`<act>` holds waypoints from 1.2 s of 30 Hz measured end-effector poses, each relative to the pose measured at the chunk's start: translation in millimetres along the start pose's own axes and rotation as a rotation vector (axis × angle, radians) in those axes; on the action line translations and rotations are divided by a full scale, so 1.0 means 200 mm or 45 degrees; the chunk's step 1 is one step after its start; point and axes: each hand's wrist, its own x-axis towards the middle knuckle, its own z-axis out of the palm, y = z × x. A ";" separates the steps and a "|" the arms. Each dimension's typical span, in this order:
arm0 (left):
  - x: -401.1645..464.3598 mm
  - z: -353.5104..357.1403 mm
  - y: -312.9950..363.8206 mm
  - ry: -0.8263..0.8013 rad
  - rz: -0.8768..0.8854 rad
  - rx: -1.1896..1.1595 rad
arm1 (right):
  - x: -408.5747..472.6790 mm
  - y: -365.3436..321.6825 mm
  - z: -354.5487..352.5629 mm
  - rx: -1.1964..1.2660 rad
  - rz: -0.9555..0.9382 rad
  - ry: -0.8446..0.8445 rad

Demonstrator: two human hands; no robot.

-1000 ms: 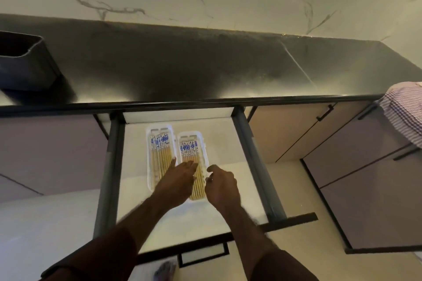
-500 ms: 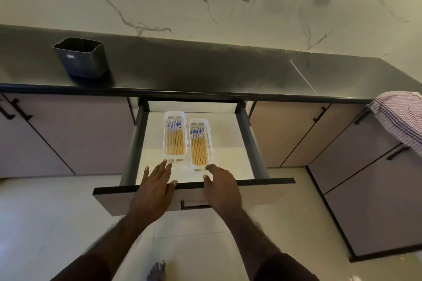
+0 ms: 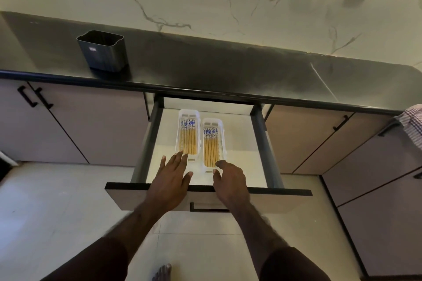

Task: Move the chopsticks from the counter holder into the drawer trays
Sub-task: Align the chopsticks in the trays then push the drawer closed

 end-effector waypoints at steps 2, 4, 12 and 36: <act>0.09 0.03 0.00 0.010 0.045 -0.002 | 0.08 0.00 0.03 -0.009 0.027 -0.008; 0.20 0.06 -0.02 0.005 0.086 -0.006 | 0.18 0.00 0.06 -0.019 0.070 -0.022; 0.73 0.26 -0.10 -0.115 0.333 0.034 | 0.64 0.08 0.23 -0.144 0.208 -0.223; 1.31 0.68 -0.19 -0.484 0.604 0.503 | 1.19 0.24 0.63 -0.353 0.561 -0.407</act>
